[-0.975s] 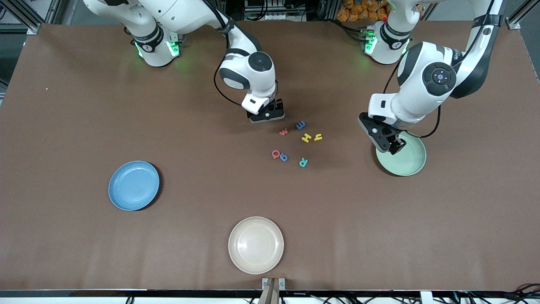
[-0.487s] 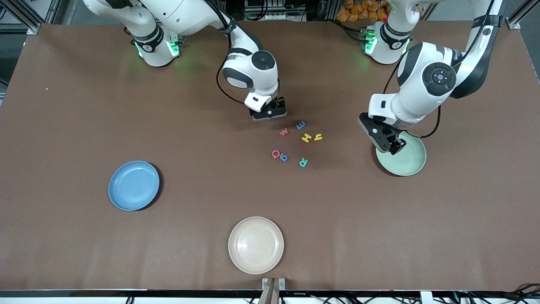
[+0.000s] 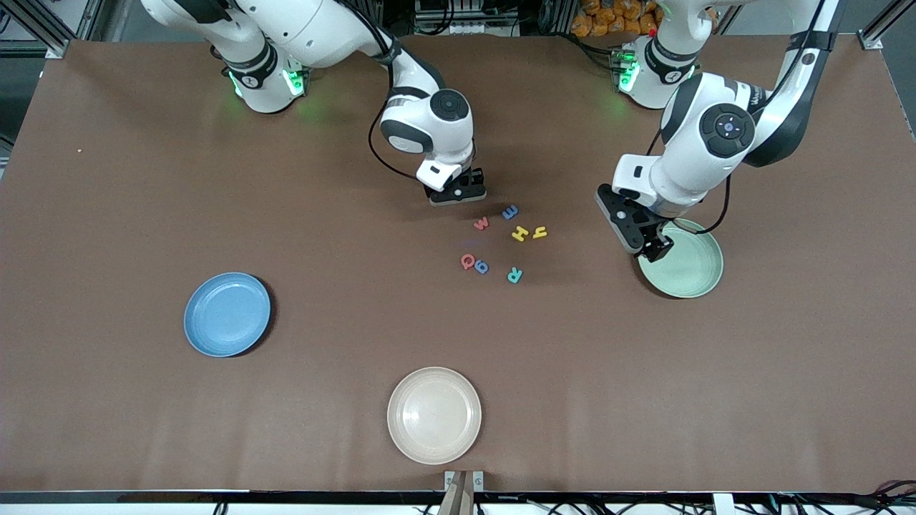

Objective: Sort uppercase to blue plate, lowercase to green plate
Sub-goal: 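Grasp the blue W with the right gripper while the left gripper hovers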

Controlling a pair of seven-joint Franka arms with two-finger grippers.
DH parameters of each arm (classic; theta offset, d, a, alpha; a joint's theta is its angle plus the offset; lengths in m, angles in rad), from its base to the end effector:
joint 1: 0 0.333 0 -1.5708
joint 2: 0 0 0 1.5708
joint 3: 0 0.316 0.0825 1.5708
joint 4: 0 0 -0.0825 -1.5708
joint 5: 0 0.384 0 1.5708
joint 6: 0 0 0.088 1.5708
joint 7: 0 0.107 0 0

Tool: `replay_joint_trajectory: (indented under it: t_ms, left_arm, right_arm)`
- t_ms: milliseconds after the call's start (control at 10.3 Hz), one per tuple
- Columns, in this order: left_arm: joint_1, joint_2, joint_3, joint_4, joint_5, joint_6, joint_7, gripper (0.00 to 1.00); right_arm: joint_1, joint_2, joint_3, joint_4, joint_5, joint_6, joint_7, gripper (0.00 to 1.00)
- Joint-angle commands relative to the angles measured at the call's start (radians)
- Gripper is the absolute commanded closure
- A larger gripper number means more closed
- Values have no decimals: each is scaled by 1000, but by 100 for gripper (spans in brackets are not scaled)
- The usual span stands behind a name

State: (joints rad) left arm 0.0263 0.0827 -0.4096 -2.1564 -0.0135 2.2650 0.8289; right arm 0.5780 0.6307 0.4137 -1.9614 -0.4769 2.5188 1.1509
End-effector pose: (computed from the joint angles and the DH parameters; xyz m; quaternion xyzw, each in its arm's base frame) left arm 0.5119 -0.2048 0.3670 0.8245 -0.5652 0.0207 0.0176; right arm 0.3358 0.5115 0.1723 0.9966 0.0796 0.0192 0.0024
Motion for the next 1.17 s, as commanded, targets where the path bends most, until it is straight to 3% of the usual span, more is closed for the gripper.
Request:
replay_joint_trajectory:
  t_ms: [0, 97, 390, 585, 682, 877, 1072]
  left_arm:
    - [9, -18, -6, -25, 9, 28, 53, 0]
    - [7, -17, -6, -26, 9, 33, 65, 0]
    - [4, -12, -32, -62, 7, 76, 59, 0]
    - [1, -12, -37, -76, 7, 93, 15, 0]
    - [-2, -11, -37, -76, 7, 100, -8, 0]
    - [-29, 2, -37, -83, 7, 131, -60, 0]
    - [-68, 14, -37, -117, 7, 206, -114, 0]
  right_arm:
    - [0, 30, 5, 35, -35, -3, 30, 66]
    - [0, 29, 5, 36, -34, -11, 32, 100]
    - [-9, 14, 5, 44, -28, -20, 26, 100]
    - [-65, -20, 7, 82, -23, -139, 17, 100]
    - [-134, -51, 20, 75, -22, -147, 1, 100]
    - [-326, -106, 107, 67, -17, -207, -119, 100]
    - [-450, -169, 114, 67, -15, -289, -247, 100]
